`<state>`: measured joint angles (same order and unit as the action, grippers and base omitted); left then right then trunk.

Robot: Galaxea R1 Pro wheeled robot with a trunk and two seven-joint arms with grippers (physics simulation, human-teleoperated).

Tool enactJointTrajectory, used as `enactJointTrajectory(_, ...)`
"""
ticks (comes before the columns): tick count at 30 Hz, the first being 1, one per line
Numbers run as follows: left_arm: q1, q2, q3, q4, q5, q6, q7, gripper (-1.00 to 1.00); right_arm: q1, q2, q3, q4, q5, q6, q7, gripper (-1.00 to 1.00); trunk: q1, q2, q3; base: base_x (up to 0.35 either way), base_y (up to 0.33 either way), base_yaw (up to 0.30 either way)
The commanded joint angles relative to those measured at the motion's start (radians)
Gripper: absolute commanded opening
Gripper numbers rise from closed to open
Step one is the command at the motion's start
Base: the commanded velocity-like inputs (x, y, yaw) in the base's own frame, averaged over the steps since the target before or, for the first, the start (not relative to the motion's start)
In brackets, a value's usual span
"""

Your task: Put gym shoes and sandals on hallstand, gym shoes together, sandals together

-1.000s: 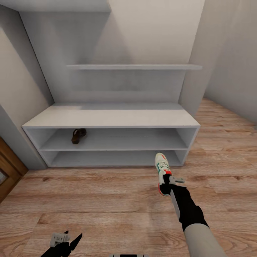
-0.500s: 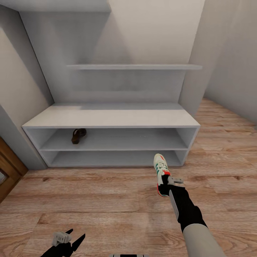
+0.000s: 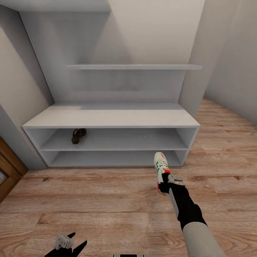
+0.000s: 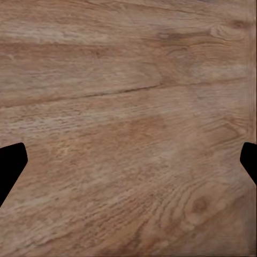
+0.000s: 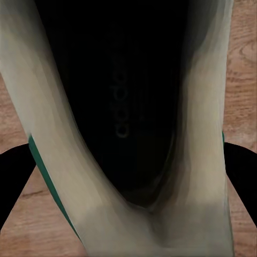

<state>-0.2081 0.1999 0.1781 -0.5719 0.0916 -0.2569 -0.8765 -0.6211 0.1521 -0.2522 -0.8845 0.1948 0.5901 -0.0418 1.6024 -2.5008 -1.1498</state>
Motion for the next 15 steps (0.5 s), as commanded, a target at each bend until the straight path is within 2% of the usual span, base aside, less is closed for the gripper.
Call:
enactJointTrajectory(1, -0.001, 0.000, 0.001, 0.001, -0.002, -0.002, -0.015, 1.00, -0.005, 0.001, -0.003, -0.001, 0.007, 0.005, -0.001, -1.00, 0.000, 0.000, -0.001, 0.000, 0.000, 0.000)
enactJointTrajectory(9, -0.001, -0.001, 0.007, 0.002, -0.023, -0.001, -0.095, 1.00, -0.040, 0.001, -0.004, 0.000, 0.008, 0.007, -0.041, -1.00, 0.000, 0.000, -0.001, 0.019, 0.000, 0.000)
enactJointTrajectory(15, -0.001, -0.004, 0.012, 0.003, -0.024, -0.001, -0.100, 1.00, -0.042, 0.001, -0.004, 0.003, 0.008, 0.007, -0.044, -1.00, 0.000, 0.000, -0.001, 0.260, 0.000, 0.000)
